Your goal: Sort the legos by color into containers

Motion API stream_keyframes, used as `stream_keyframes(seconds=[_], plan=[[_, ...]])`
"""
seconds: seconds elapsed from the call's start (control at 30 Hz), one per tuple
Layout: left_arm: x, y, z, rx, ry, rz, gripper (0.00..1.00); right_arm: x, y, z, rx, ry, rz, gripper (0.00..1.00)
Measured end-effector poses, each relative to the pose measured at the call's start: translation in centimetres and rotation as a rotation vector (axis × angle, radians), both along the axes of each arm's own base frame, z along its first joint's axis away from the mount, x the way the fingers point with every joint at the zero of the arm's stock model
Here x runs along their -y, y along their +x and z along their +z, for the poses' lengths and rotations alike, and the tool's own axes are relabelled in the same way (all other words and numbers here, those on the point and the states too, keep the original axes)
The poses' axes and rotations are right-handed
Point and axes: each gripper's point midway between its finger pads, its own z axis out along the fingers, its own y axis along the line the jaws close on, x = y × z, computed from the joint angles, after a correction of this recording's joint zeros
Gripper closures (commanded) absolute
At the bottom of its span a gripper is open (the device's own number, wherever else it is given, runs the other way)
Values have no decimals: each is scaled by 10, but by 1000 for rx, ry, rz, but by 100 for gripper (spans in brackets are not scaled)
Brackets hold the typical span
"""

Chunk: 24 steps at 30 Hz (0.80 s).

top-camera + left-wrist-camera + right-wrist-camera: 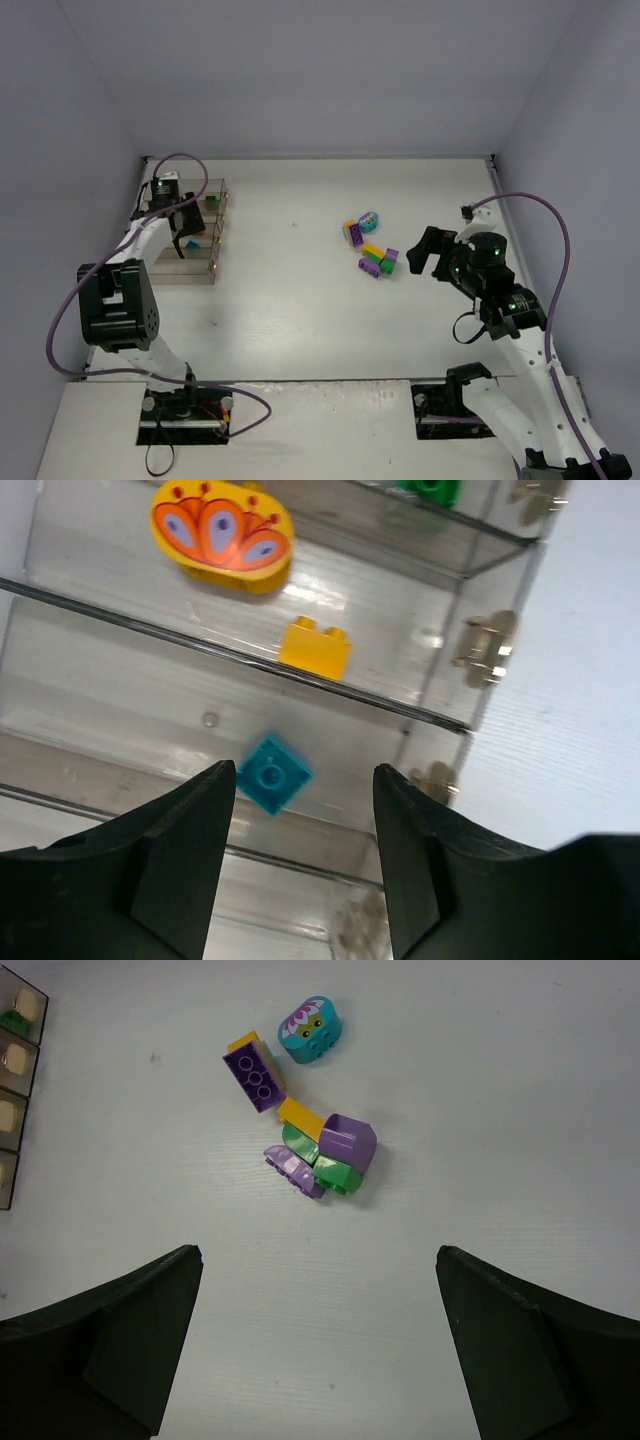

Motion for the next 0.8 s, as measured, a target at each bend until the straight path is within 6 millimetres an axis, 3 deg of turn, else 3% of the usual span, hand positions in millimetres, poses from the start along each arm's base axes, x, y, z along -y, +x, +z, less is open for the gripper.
stream_keyframes(seconds=[0.1,0.2,0.37,0.47,0.5,0.53,0.6,0.7,0.8], plan=[[20,0,17,31,-7,-31,48,-1,2,0,0,1,0,1],[66,10,43,79,-13,-137,48,-1,5,-1,-6,1,-1,2],[193,37,110,215,-50,-436,48,-2,8,-2,-12,4,-3,2],[267,47,137,285,-75,-609,48,-2,8,-1,-10,4,-4,1],[290,47,138,285,-79,-665,48,-2,8,-1,-7,5,-4,1],[325,50,134,292,-90,-746,48,-2,8,-1,-7,5,-4,1],[364,45,109,226,-89,-832,48,-2,7,1,-1,9,-4,1],[408,56,77,203,-92,-900,48,-2,5,5,14,15,-4,1],[438,54,32,137,-90,-954,48,-2,3,10,32,20,-3,1]])
